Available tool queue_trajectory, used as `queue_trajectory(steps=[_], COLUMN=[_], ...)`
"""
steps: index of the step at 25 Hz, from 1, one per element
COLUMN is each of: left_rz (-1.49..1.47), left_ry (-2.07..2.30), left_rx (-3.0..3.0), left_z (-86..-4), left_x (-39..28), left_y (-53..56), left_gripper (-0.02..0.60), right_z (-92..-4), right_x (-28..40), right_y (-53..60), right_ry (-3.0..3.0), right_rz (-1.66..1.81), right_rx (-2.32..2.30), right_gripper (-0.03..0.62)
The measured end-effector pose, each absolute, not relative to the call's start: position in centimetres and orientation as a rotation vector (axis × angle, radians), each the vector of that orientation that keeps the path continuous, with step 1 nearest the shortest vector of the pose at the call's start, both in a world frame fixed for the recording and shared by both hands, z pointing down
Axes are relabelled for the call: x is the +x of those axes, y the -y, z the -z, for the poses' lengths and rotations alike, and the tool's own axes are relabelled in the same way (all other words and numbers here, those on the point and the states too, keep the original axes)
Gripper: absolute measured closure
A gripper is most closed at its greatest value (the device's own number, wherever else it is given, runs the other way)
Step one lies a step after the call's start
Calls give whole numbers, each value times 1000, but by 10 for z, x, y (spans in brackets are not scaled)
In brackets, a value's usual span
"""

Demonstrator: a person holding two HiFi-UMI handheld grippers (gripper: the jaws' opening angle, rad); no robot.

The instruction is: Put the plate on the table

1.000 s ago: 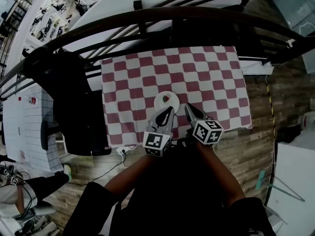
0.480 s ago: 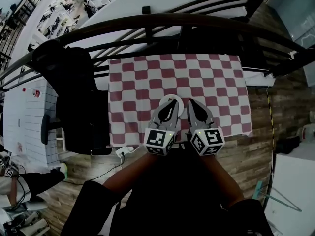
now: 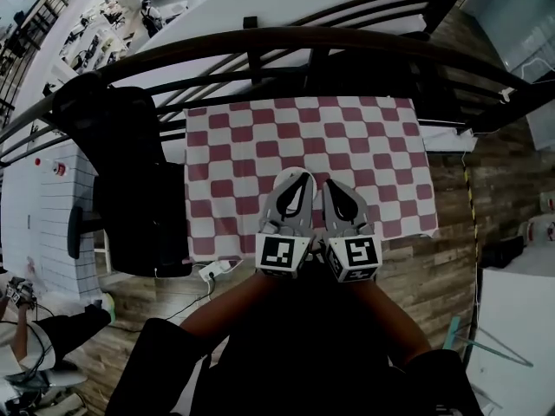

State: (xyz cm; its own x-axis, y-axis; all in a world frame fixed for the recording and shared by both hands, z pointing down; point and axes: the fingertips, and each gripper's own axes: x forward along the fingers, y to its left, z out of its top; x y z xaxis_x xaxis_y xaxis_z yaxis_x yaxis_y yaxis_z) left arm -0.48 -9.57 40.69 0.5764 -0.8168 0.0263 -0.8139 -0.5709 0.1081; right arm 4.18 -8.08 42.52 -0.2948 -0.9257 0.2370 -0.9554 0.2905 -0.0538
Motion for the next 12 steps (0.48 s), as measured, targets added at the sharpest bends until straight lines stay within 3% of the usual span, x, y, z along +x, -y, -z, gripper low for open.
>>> queue_trajectory(steps=[12], left_rz=[49], left_ry=[1283], left_rx=[2752], left_z=[-400], left_x=[29], left_y=[74], left_gripper=[572], right_z=[-412], right_x=[65], right_y=[60], right_ry=[2331], right_rz=[-174], right_rx=[1879], right_gripper=[595])
